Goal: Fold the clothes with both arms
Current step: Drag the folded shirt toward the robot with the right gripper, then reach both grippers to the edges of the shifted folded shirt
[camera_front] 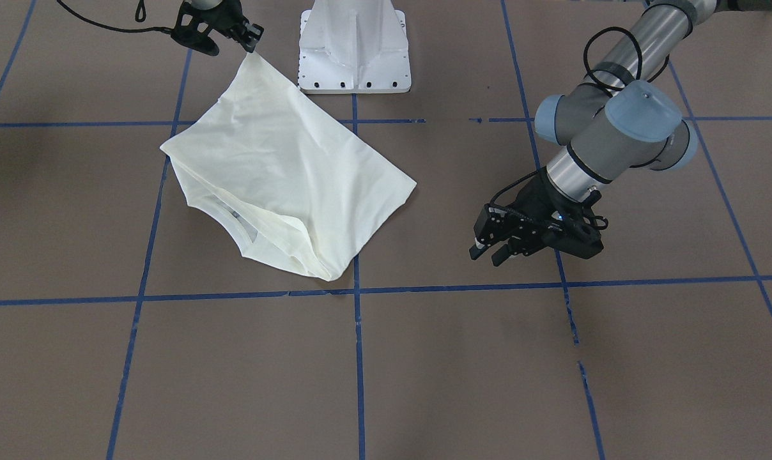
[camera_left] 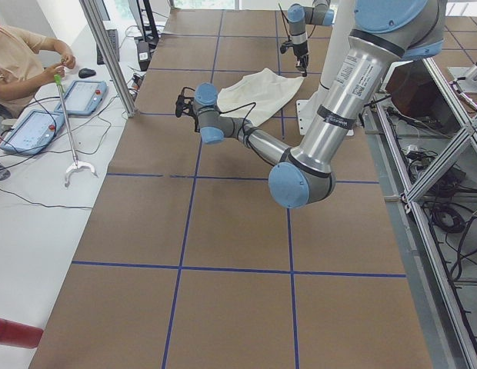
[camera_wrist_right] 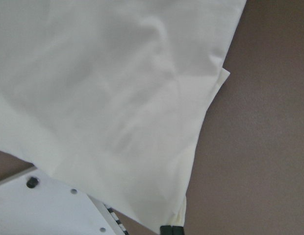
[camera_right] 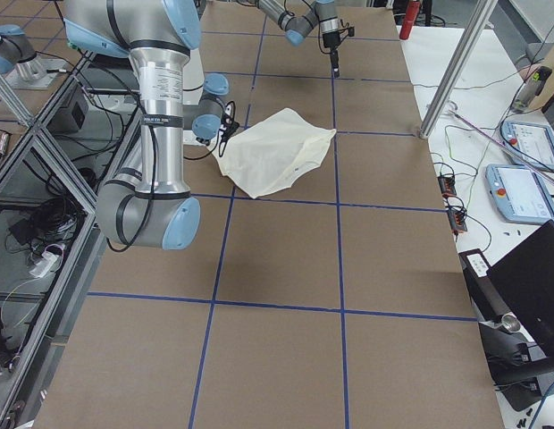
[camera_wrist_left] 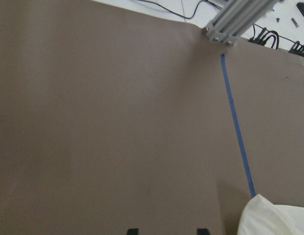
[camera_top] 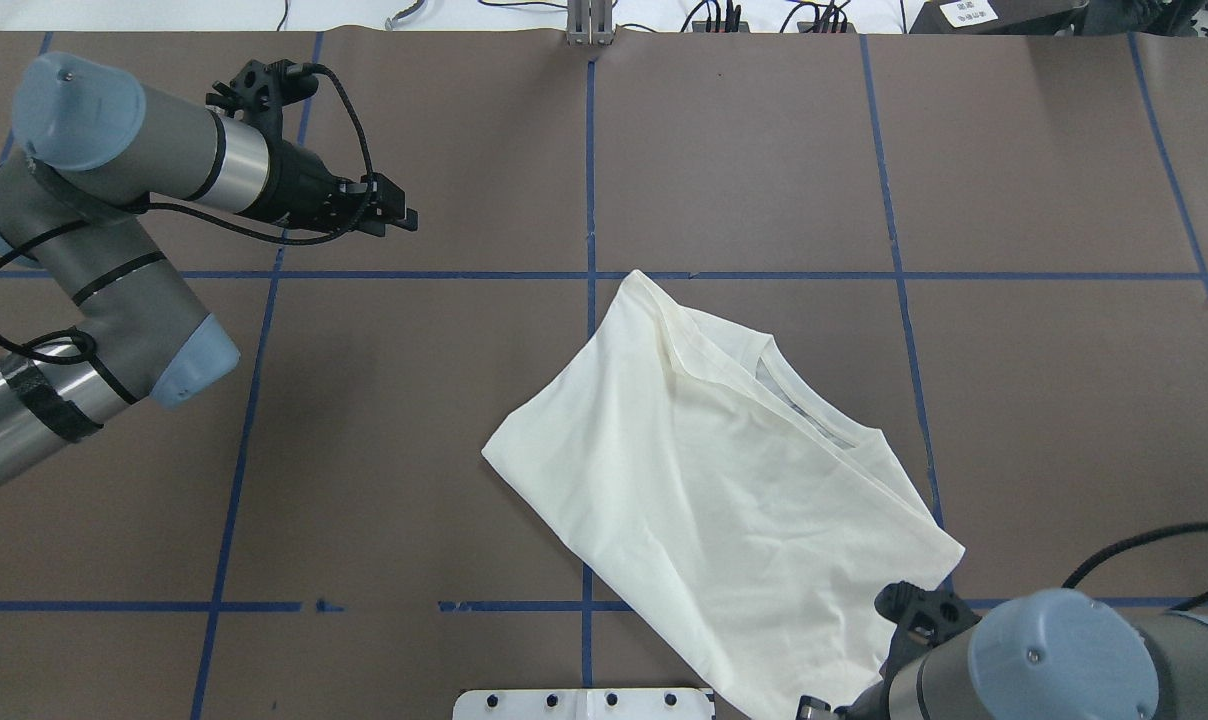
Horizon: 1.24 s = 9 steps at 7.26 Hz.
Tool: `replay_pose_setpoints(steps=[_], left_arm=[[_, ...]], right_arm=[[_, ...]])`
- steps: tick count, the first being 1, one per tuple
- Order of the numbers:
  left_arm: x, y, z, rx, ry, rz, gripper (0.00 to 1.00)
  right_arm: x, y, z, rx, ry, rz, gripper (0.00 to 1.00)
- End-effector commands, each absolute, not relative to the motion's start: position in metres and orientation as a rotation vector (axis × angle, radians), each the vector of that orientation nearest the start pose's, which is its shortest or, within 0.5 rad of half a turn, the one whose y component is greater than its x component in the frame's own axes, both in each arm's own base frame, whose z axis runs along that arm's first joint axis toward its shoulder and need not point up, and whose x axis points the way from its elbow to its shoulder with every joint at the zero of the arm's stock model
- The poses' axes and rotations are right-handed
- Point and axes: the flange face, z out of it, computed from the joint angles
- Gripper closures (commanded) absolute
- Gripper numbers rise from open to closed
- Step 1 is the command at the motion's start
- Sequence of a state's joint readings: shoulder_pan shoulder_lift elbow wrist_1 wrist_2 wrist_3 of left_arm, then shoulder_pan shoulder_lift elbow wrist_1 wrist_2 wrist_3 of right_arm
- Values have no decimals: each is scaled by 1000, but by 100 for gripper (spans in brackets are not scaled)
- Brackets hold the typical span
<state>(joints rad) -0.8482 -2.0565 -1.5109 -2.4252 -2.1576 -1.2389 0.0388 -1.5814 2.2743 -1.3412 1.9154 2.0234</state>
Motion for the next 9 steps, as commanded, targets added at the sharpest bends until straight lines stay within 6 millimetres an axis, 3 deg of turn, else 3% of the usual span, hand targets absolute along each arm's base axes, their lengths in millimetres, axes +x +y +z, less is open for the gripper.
replay_pose_setpoints(steps=[1, 2, 3, 4, 5, 6, 7, 8, 9], left_arm=[[388, -523, 283, 86, 1377, -193, 0], [405, -495, 265, -6, 1410, -236, 0], [422, -454, 266, -100, 1418, -261, 0], [438, -429, 270, -164, 1390, -280, 8], [470, -406, 274, -243, 1315, -339, 13], [514, -371, 272, -234, 1275, -351, 18], [534, -360, 280, -205, 1232, -377, 28], [541, -356, 285, -209, 1193, -386, 37], [542, -356, 288, -208, 1186, -388, 41]], right_arm=[[-439, -98, 325, -439, -807, 309, 0], [-429, -134, 323, -406, -817, 385, 0], [-414, -176, 321, -368, -842, 477, 0], [-396, -216, 321, -330, -861, 565, 0], [-387, -237, 326, -302, -864, 608, 0], [-389, -257, 340, -270, -843, 634, 0], [-398, -279, 346, -227, -842, 621, 0], [-393, -292, 346, -216, -848, 622, 0], [-391, -296, 345, -211, -851, 625, 0]])
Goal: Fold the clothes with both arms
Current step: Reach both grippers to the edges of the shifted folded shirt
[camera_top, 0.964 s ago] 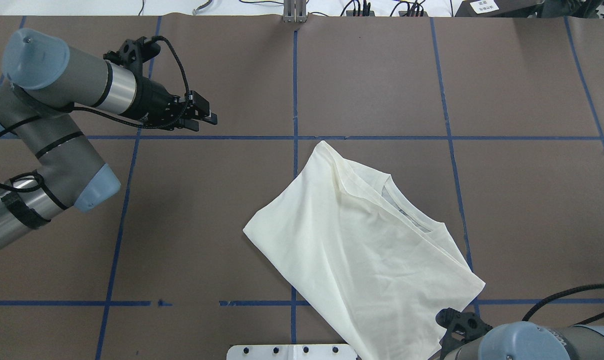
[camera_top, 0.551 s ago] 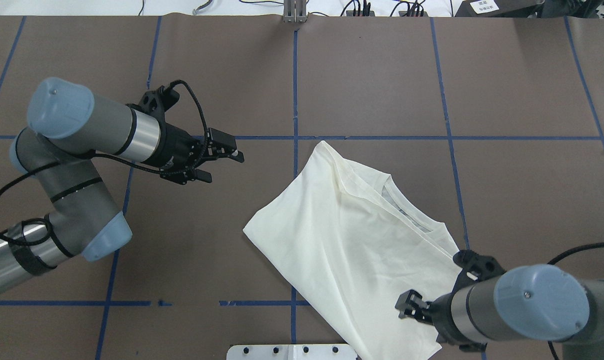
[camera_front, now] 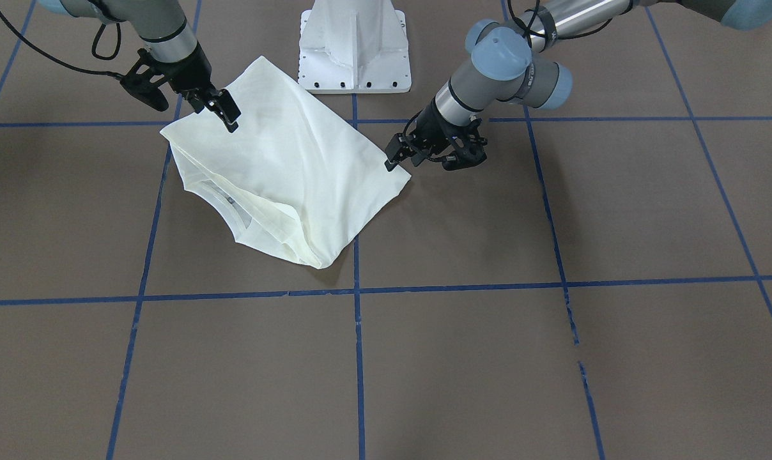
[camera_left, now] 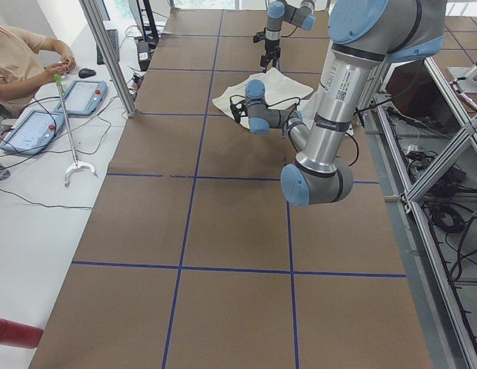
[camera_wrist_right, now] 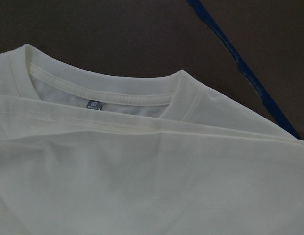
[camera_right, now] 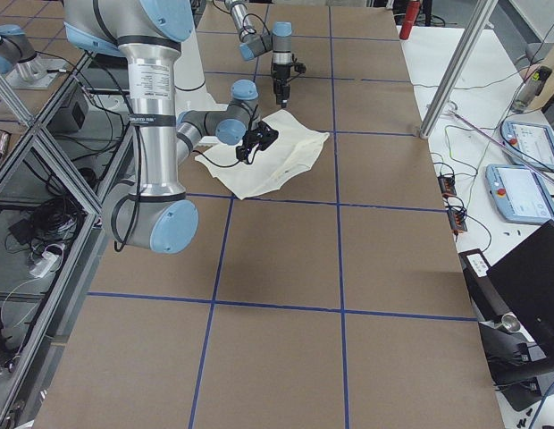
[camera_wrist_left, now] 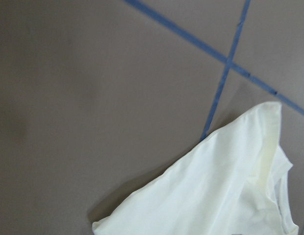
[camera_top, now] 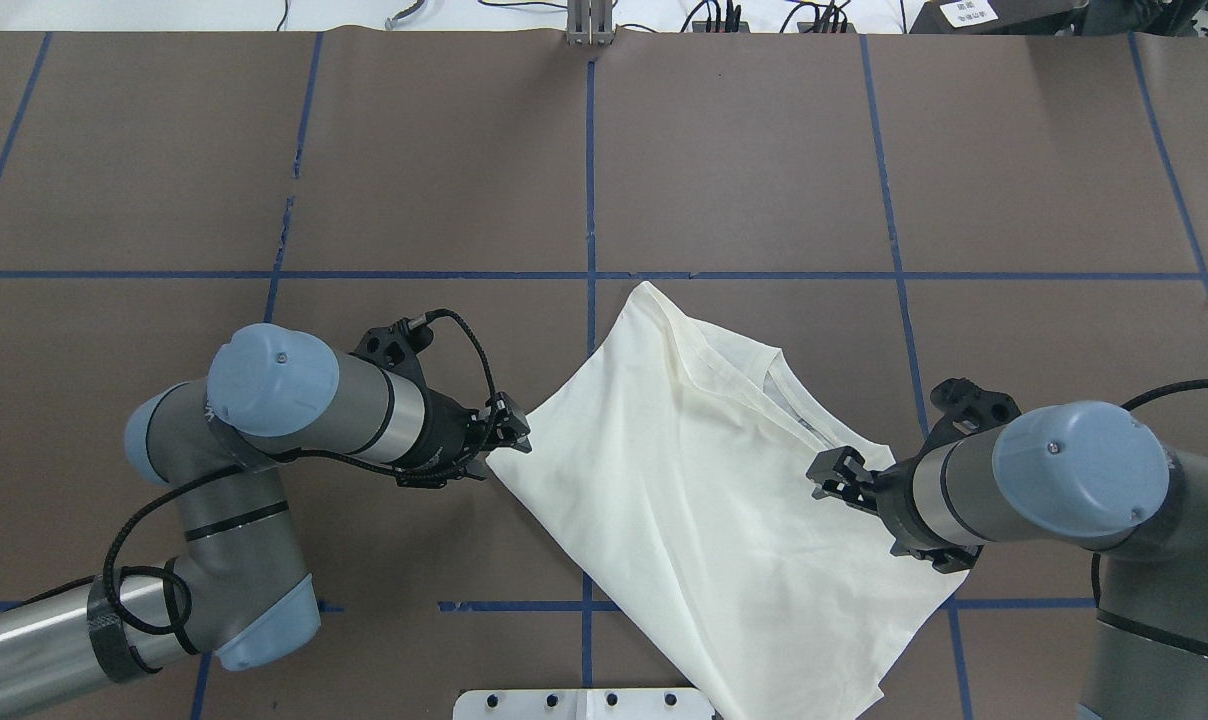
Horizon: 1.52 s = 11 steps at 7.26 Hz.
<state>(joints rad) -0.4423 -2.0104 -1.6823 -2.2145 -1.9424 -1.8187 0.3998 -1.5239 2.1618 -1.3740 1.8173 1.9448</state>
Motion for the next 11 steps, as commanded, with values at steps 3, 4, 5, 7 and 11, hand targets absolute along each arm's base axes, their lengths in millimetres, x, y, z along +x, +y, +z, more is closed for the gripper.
replay_pose_setpoints(steps=[3, 4, 5, 7, 11], left_arm=[[552, -360, 297, -211, 1162, -391, 50], [554, -362, 302, -209, 1152, -395, 52], [554, -362, 303, -209, 1152, -394, 84], [545, -368, 298, -193, 1165, -396, 100], [472, -454, 290, 79, 1190, -284, 100]], right_arm=[[-391, -297, 344, -208, -851, 626, 0], [-391, -298, 344, -208, -851, 627, 0], [-390, -298, 345, -208, -848, 628, 0], [-391, -298, 346, -208, -847, 628, 0], [-393, -305, 338, -185, -865, 638, 0]])
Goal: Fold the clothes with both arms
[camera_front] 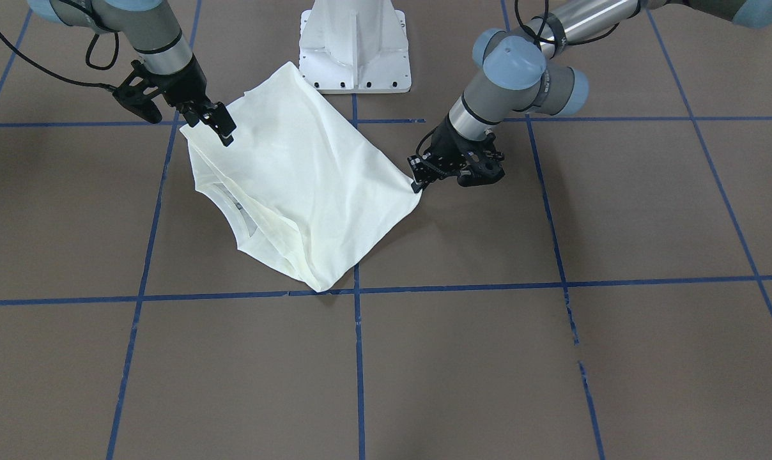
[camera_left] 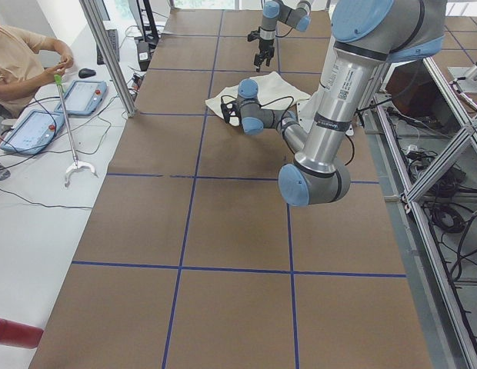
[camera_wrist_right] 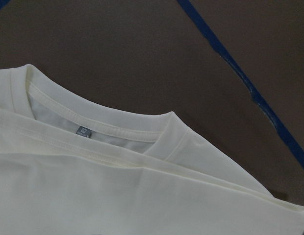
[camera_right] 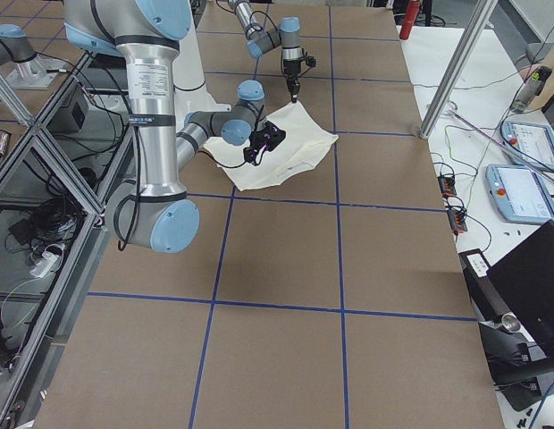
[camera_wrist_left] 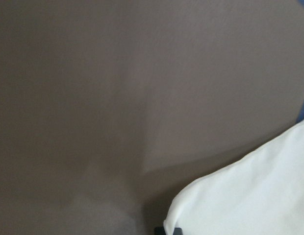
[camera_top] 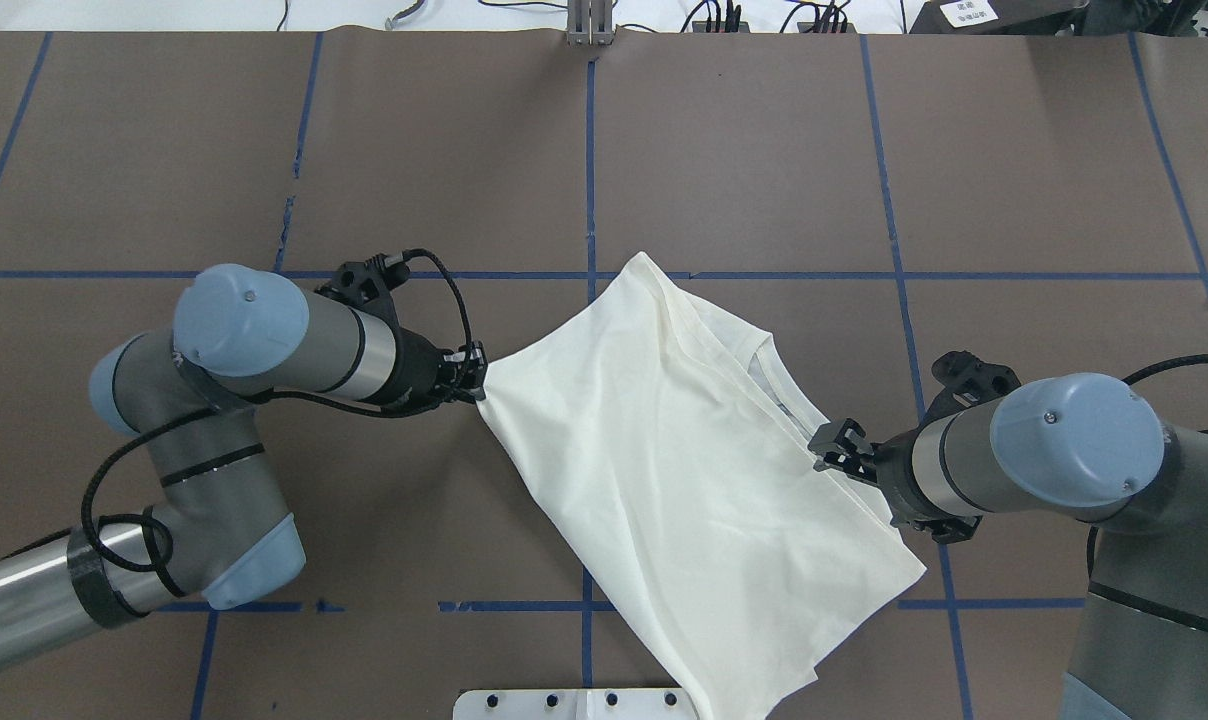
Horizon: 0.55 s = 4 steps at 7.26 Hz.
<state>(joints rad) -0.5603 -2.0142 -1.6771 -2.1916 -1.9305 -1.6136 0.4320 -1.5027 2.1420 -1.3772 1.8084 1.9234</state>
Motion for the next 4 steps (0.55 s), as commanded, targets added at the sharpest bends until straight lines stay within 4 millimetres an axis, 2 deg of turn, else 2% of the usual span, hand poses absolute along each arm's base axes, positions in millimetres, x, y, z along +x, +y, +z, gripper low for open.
replay_pose_setpoints(steps=[1, 2, 4], left_arm=[[475, -496, 284, 108, 1184, -325, 100], [488, -542, 278, 129, 1169, -360, 100], [487, -633, 288, 241, 1185, -378, 100]], right_arm=[[-398, -309, 322, -181, -901, 634, 0], [-405, -313, 314, -175, -918, 633, 0], [-417, -322, 295, -128, -949, 648, 0]])
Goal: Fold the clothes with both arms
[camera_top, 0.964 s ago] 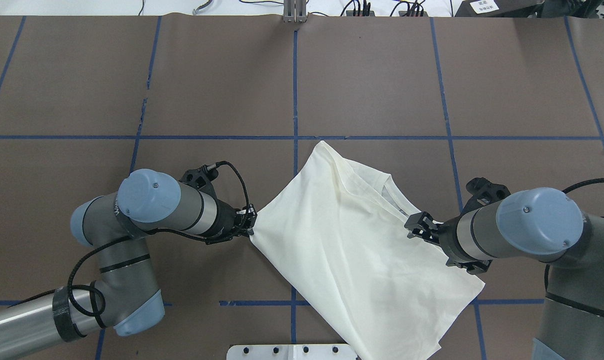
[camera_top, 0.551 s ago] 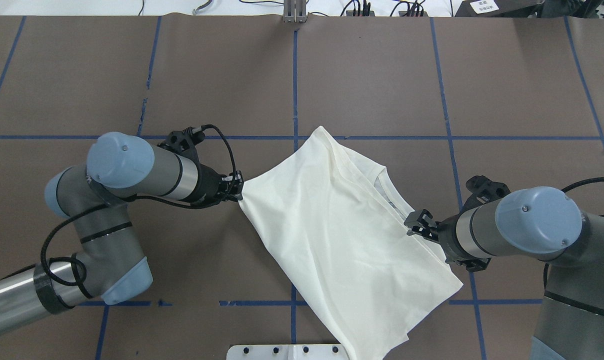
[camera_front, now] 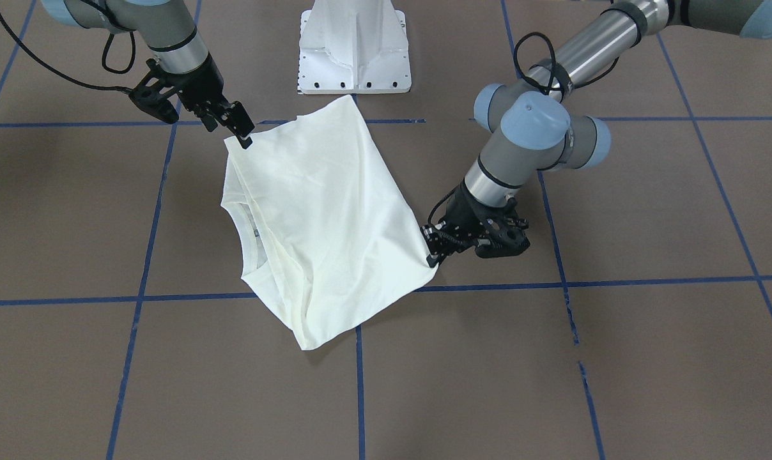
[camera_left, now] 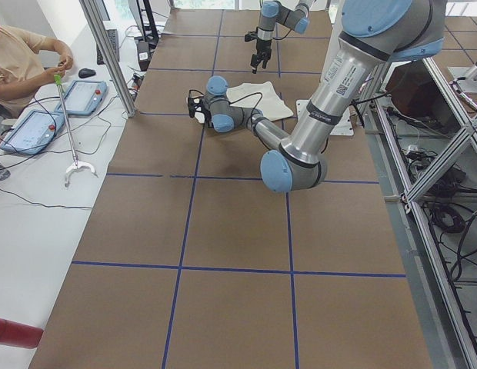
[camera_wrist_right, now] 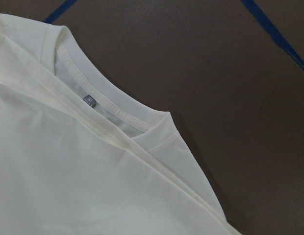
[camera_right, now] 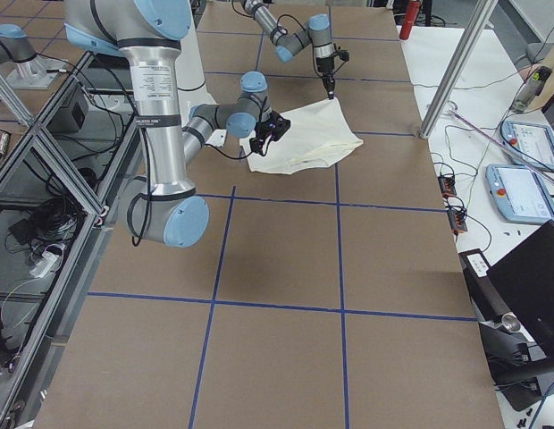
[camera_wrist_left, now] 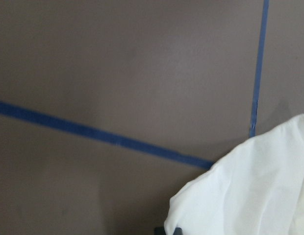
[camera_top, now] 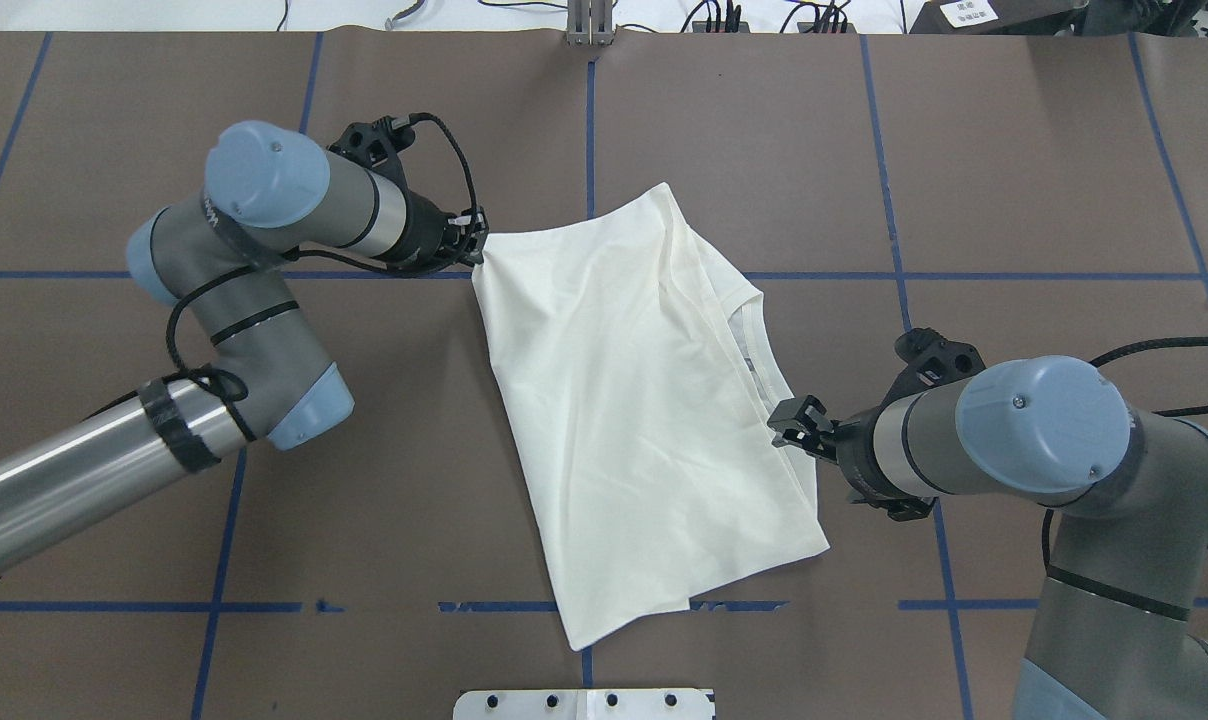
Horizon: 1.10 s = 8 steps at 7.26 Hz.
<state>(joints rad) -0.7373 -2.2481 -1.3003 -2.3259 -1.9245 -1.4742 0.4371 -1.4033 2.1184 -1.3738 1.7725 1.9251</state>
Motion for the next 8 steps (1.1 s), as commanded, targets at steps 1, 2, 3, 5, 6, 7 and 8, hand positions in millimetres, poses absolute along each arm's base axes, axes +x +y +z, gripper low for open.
replay_pose_setpoints(steps=[1, 2, 3, 5, 6, 7, 8], left_arm=[[510, -677, 277, 314, 1149, -394, 100], [513, -695, 282, 355, 1147, -378, 100], [509, -698, 282, 371, 1143, -359, 40], [485, -664, 263, 395, 1229, -348, 35], [467, -638, 277, 368, 1256, -331, 35], [465, -632, 279, 344, 1265, -313, 35], [465, -632, 279, 343, 1265, -314, 35]], right_arm=[[-420, -325, 290, -121, -959, 654, 0], [-424, -326, 289, -116, -960, 656, 0], [-435, -331, 283, -101, -968, 662, 0], [-475, -341, 284, -79, -939, 674, 0], [-497, -345, 290, -82, -914, 679, 0], [-520, -350, 295, -96, -887, 698, 0], [-532, -351, 298, -106, -874, 711, 0]])
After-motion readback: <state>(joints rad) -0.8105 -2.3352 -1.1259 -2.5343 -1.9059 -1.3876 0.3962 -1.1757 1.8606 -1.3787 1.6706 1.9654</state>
